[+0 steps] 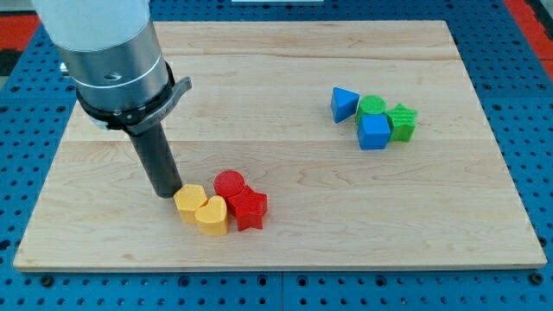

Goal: Point your arm at the red circle

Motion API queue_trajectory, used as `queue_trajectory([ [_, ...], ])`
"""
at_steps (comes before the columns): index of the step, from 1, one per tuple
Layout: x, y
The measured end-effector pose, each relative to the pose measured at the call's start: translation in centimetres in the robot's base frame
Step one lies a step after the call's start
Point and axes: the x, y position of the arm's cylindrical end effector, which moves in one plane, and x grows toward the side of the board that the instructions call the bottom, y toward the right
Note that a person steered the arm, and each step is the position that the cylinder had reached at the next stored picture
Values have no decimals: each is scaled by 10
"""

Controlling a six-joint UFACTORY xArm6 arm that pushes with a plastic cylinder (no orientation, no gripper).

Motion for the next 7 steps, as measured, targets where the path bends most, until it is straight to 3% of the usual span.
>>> queue_trajectory([
  [2,-27,5],
  [7,-36,7],
])
